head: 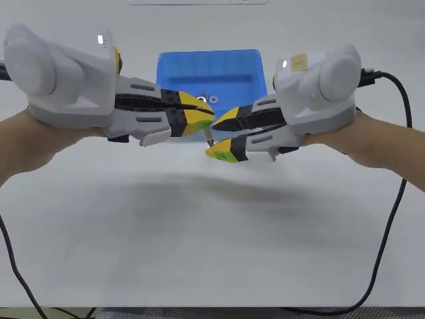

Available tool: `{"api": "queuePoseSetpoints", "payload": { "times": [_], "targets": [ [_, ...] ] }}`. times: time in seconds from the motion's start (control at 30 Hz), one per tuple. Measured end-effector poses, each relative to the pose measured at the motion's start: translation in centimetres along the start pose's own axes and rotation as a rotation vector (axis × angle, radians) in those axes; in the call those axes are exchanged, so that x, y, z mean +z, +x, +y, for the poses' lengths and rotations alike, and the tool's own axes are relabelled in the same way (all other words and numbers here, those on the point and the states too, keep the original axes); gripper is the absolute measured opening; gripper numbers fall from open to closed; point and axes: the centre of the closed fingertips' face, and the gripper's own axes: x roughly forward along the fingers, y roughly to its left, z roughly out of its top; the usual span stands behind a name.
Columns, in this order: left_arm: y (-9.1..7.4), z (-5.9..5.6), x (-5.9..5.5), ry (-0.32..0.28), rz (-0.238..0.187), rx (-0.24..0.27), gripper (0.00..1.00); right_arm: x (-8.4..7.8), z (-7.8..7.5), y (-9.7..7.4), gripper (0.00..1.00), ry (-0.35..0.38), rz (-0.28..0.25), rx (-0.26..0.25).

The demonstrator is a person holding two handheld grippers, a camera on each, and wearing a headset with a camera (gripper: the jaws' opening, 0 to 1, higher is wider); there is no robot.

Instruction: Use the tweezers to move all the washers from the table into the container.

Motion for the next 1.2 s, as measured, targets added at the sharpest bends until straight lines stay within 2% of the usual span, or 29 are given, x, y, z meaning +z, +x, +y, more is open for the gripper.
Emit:
{"api": "queuePoseSetpoints", "payload": {
  "times": [0.2,0.4,0.57,0.67,0.97,1.2],
  "targets": [
    [0.13,0.02,0.00,-0.001,0.010,-0.006,0.05,0.11,0.32,0.18,0.19,-0.073,0.022,0.043],
    [0.23,-0.04,-0.08,0.002,0.016,-0.010,0.05,0.20,-0.01,0.43,0.12,-0.110,0.043,0.049],
    [0.29,-0.14,-0.17,0.006,0.021,-0.013,0.05,0.08,0.20,0.48,0.12,-0.134,0.060,0.066],
    [0.36,-0.16,-0.22,0.007,0.024,-0.013,0.05,0.00,0.27,0.54,0.11,-0.181,0.072,0.073],
    [0.57,-0.14,-0.31,0.010,0.028,-0.016,0.05,-0.20,0.23,0.65,0.11,-0.161,0.076,0.077],
    [0.65,-0.21,-0.31,0.009,0.033,-0.013,0.05,-0.37,0.30,0.89,0.09,-0.211,0.089,0.086]
  ]
}}
